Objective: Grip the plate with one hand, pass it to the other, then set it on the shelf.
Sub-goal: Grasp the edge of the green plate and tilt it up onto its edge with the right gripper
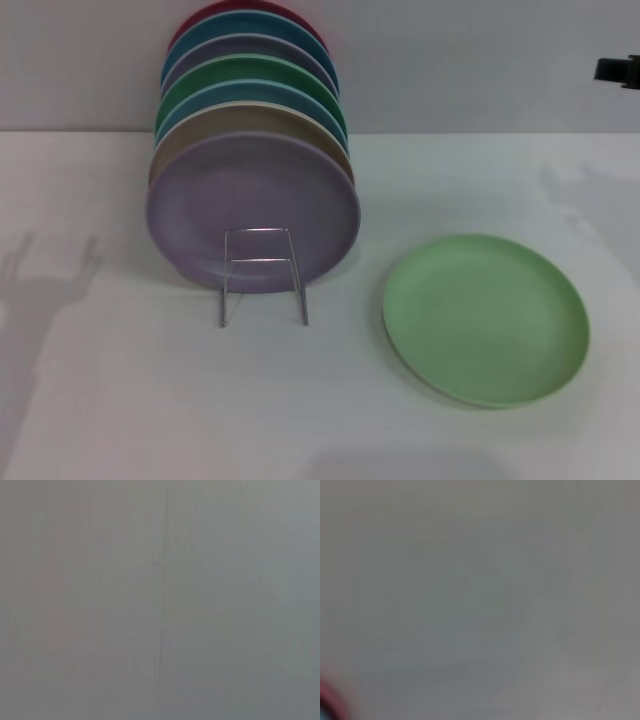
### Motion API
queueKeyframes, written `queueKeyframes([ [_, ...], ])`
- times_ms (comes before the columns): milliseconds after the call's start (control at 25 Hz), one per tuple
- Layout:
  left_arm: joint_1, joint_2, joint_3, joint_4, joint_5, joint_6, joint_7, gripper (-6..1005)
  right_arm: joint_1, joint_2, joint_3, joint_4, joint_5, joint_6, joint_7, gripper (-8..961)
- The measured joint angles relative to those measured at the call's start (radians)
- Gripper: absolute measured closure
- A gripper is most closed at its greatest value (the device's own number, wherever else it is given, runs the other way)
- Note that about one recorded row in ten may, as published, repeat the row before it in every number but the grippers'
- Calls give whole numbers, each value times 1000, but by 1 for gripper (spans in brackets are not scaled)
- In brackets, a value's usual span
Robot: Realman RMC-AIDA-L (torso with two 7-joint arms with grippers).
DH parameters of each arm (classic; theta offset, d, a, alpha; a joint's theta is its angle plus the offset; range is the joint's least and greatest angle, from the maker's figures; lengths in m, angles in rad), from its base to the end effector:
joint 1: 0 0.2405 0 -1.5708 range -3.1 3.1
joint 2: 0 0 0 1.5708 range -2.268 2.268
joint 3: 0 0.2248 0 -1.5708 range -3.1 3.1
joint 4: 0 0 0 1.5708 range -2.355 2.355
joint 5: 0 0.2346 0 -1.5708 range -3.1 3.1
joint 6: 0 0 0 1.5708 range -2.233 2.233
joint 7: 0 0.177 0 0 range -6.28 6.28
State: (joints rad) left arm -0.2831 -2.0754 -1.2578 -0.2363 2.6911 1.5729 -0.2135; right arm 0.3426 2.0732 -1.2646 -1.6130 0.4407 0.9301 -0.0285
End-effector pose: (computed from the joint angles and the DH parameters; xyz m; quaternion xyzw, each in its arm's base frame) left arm -0.2907 0.3171 0.0474 -0.6088 -0.1202 -0.4413 0.6482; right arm 0.1838 0.4347 0.1181 -0.7073 0.4775 0.1412 0.5017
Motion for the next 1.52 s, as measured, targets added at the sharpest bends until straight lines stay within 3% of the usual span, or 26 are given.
queueKeyframes([
  [200, -1, 1, -2, 3, -1, -4, 1, 170, 65, -5, 111, 11, 71, 213, -81, 382],
  [600, 4, 3, -11, -5, -1, -1, -6, 170, 151, -10, 206, 95, 76, 516, -183, 382],
  [1080, 5, 3, -12, -4, -1, 1, -6, 170, 193, -59, 257, 347, 72, 553, -274, 381],
  [1520, 6, 1, -12, -6, -1, 1, -7, 170, 250, -63, 285, 507, 69, 524, -346, 382],
])
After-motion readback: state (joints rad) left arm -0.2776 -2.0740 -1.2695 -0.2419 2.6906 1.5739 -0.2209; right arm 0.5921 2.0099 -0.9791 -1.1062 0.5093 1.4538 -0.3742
